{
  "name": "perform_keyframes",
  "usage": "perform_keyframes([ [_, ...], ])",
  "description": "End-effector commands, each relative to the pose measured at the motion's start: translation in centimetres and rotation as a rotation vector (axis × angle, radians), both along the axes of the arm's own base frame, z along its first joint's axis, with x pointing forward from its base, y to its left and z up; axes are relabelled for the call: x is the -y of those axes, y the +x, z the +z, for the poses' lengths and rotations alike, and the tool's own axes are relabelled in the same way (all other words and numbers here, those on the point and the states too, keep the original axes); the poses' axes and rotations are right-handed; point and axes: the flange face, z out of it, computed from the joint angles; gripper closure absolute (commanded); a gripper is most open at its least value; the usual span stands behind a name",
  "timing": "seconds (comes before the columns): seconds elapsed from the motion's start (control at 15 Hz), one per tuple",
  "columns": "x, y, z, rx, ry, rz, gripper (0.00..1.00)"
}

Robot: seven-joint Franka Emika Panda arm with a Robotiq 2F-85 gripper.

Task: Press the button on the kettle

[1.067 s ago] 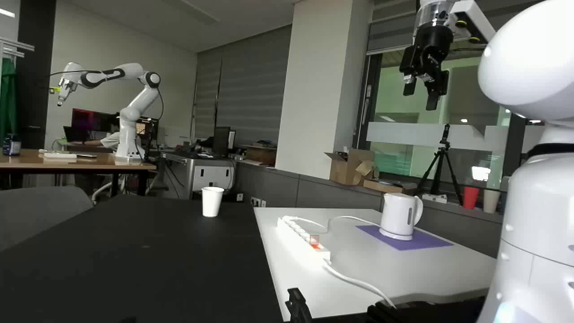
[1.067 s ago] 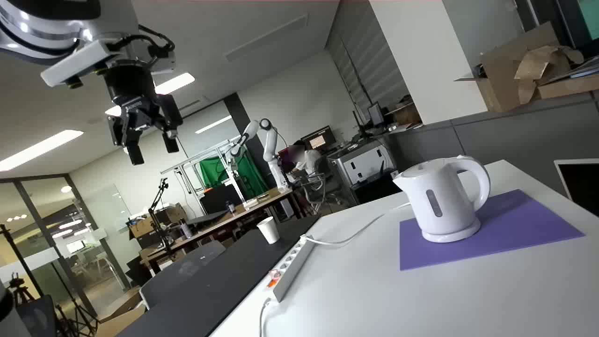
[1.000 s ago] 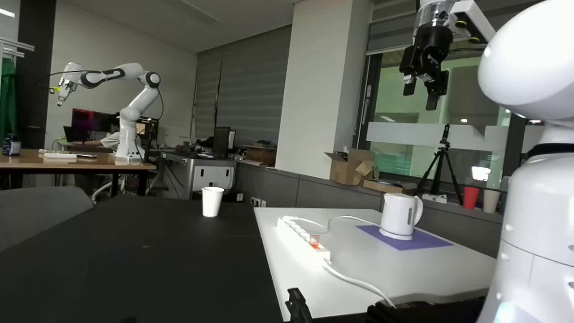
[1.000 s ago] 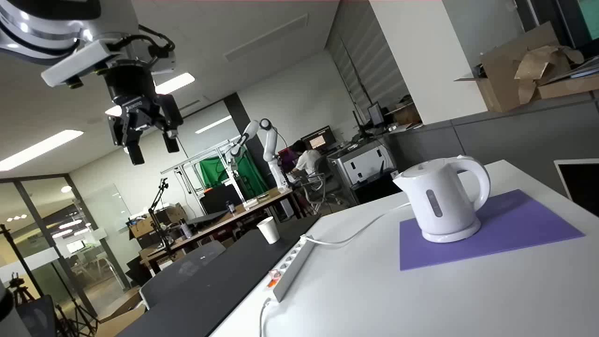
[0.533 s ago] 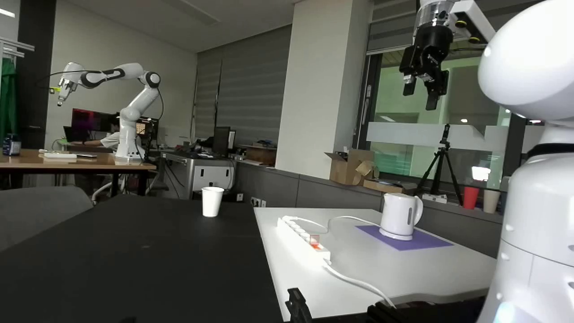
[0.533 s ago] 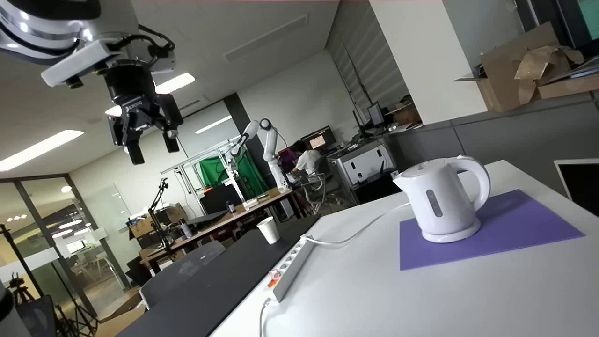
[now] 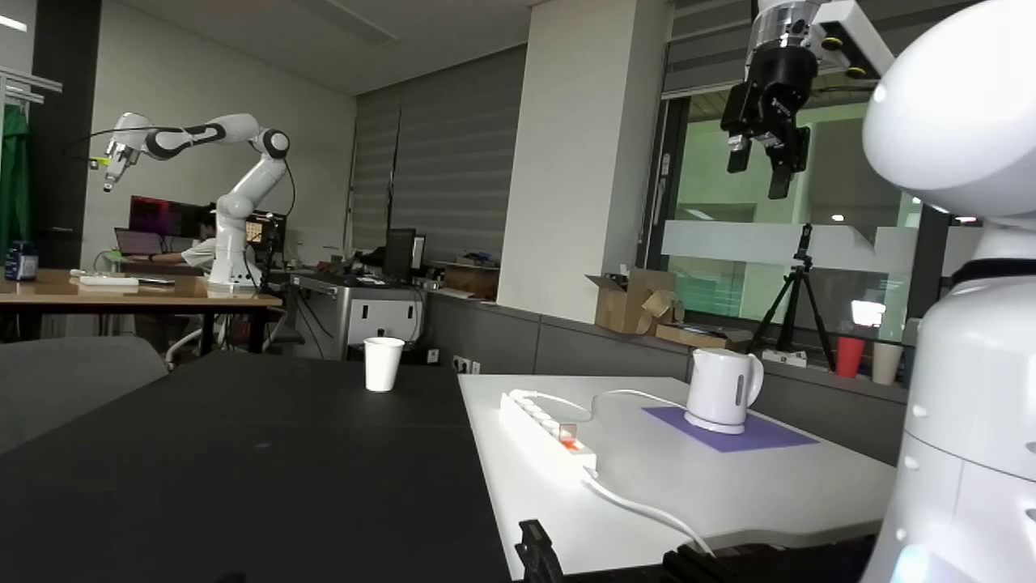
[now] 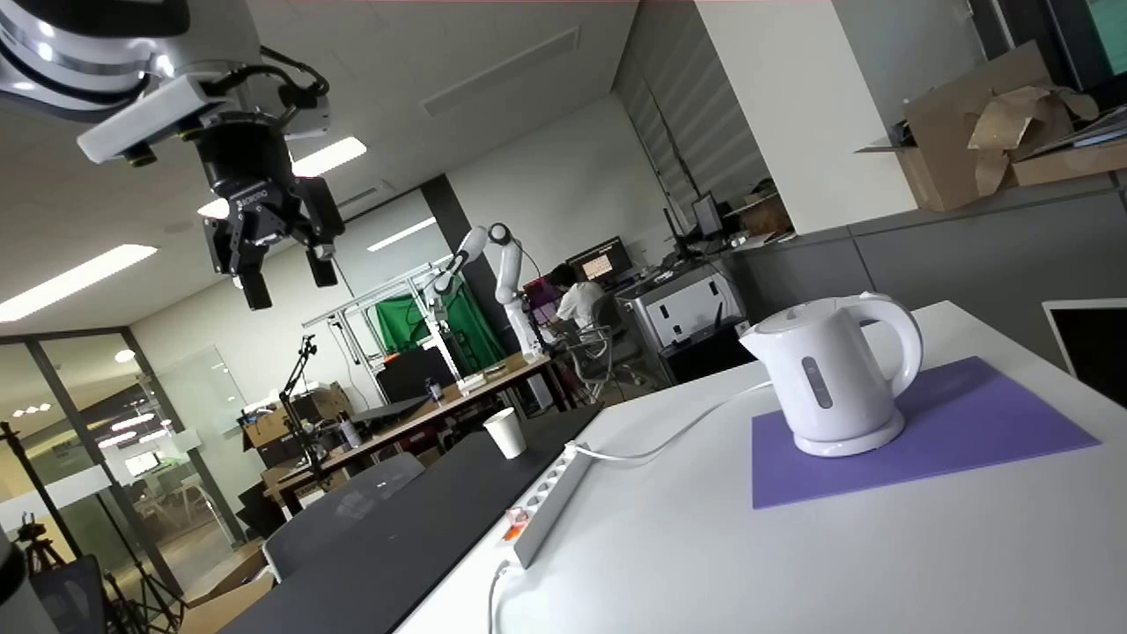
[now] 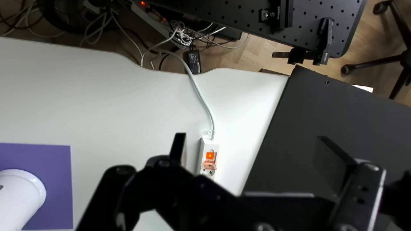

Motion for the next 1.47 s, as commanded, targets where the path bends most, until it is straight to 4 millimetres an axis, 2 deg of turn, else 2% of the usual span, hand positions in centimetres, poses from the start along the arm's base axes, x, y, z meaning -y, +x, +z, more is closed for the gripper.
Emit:
perform_keyframes([
  [0.0,0.4,0.6,0.1,0.029,-0.020,-0.004,0.00],
  [0.13,1.6,2.4,0.4,0.080,-0.049,-0.024,0.00],
  [0.27,3.8,4.8,0.6,0.164,-0.076,-0.066,0.00],
  [0.67,12.1,13.3,-0.9,0.394,-0.167,-0.234,0.00],
  [0.73,13.8,14.9,-1.1,0.420,-0.189,-0.269,0.25],
  [0.8,15.4,16.3,-1.2,0.440,-0.213,-0.305,0.26],
  [1.07,22.1,20.8,-1.3,0.487,-0.272,-0.453,0.55],
  [1.2,25.4,22.2,-1.3,0.490,-0.291,-0.521,0.69],
  [1.4,30.0,23.1,-0.9,0.494,-0.298,-0.609,0.89],
])
